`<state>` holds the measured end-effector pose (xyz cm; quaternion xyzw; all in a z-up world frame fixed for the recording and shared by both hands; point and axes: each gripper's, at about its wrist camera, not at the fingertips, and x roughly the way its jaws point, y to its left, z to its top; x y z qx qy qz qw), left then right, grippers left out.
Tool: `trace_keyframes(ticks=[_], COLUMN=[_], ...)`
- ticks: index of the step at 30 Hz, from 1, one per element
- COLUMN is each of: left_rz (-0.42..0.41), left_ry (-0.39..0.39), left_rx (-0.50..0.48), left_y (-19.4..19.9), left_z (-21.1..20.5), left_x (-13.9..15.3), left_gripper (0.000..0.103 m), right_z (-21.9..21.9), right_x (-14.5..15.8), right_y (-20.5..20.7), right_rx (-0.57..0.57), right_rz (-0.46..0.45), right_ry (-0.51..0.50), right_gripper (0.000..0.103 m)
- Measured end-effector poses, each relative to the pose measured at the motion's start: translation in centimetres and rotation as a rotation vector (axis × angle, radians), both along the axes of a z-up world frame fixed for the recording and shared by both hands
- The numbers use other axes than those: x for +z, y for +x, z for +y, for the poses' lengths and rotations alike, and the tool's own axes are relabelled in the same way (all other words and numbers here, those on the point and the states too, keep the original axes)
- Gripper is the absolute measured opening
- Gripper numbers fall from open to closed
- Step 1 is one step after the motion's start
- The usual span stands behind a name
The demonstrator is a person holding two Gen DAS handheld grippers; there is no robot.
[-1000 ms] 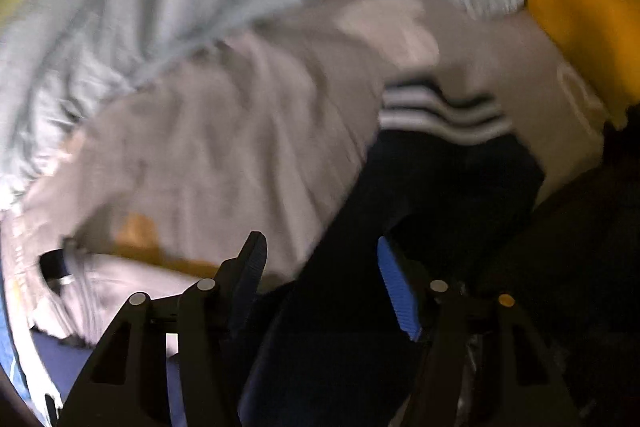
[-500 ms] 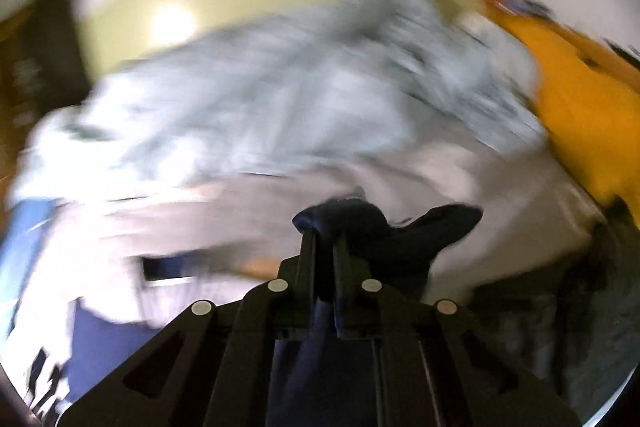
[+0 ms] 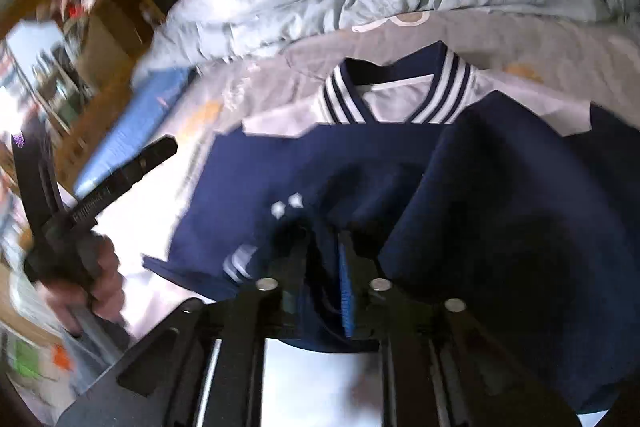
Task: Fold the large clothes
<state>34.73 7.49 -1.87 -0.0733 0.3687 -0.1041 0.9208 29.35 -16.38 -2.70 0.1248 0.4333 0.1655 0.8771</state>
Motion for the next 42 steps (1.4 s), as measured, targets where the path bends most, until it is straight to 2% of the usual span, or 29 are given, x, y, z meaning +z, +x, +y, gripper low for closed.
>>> trace_keyframes(ticks=[2, 4, 5, 7, 10, 12, 15, 16, 17, 18, 20, 23, 25, 27, 29, 30, 33, 36, 42], left_rz=[0.084, 0.142, 0.188, 0.241, 0.298, 0.31, 0.265, 0.24, 0.207, 0.18, 0.102, -0.049, -0.163, -0.217, -0.221, -0.207, -0.13, -0.12, -0.081], left_ry=[-0.03, -0.053, -0.061, -0.073, -0.016, -0.009, -0.062, -0.053, -0.054, -0.063, -0.056, -0.007, 0.048, 0.177, 0.387, 0.425, 0.459, 0.514, 0.503], left_rx=[-0.108, -0.173, -0.205, -0.186, -0.162, -0.164, -0.161, -0.146, -0.159, -0.18, -0.187, -0.132, -0.023, 0.114, 0.256, 0.281, 0.308, 0.337, 0.351], left_y=[0.4, 0.5, 0.5, 0.5, 0.7, 0.9, 1.0, 0.9, 1.0, 0.8, 0.3, -1.0, -2.2, -2.5, -2.1, -1.8, -0.4, 0.0, 1.1], left_z=[-1.8, -3.2, -4.2, -5.4, -6.6, -6.8, -6.4, -6.5, -6.7, -6.8, -6.9, -6.3, -4.7, -3.7, -3.4, -3.2, -2.5, -2.6, -1.5], left_x=[-1.3, -2.3, -3.1, -4.3, -6.1, -6.7, -7.1, -7.1, -6.7, -6.3, -5.2, -2.4, 0.0, 1.2, 1.0, 0.6, -0.8, -1.2, -2.4], left_gripper=[0.071, 0.071, 0.071, 0.071, 0.071, 0.071, 0.071, 0.058, 0.039, 0.006, 0.006, 0.006, 0.006, 0.006, 0.006, 0.006, 0.006, 0.006, 0.006], right_z=[-0.6, -1.9, -3.1, -5.0, -8.7, -10.7, -12.8, -13.4, -14.0, -14.7, -15.9, -17.3, -17.7, -17.8, -17.6, -17.4, -16.7, -16.0, -16.8], right_x=[0.4, 1.2, 1.7, 2.2, 2.8, 3.2, 3.3, 3.3, 3.2, 3.0, 2.8, 2.5, 2.5, 2.7, 2.7, 2.6, 2.0, 1.4, 0.6], right_y=[-1.0, -1.8, -2.3, -3.5, -4.0, -4.2, -4.5, -4.3, -4.2, -4.1, -4.4, -4.7, -5.0, -5.2, -5.0, -4.9, -4.0, -3.3, -3.1], right_rx=[0.001, -0.01, -0.035, -0.106, -0.259, -0.346, -0.456, -0.484, -0.51, -0.532, -0.568, -0.612, -0.646, -0.666, -0.662, -0.655, -0.614, -0.602, -0.625], right_rz=[-0.052, -0.1, -0.132, -0.177, -0.214, -0.227, -0.221, -0.21, -0.195, -0.18, -0.166, -0.154, -0.155, -0.161, -0.161, -0.155, -0.118, -0.099, -0.058], right_ry=[-0.007, 0.037, 0.061, 0.077, 0.114, 0.103, 0.01, -0.005, -0.011, -0.009, 0.007, 0.034, 0.025, 0.006, -0.018, -0.032, -0.067, -0.112, -0.107], right_gripper=[0.045, 0.063, 0.069, 0.072, 0.073, 0.073, 0.073, 0.073, 0.073, 0.073, 0.073, 0.073, 0.073, 0.073, 0.073, 0.074, 0.078, 0.083, 0.087])
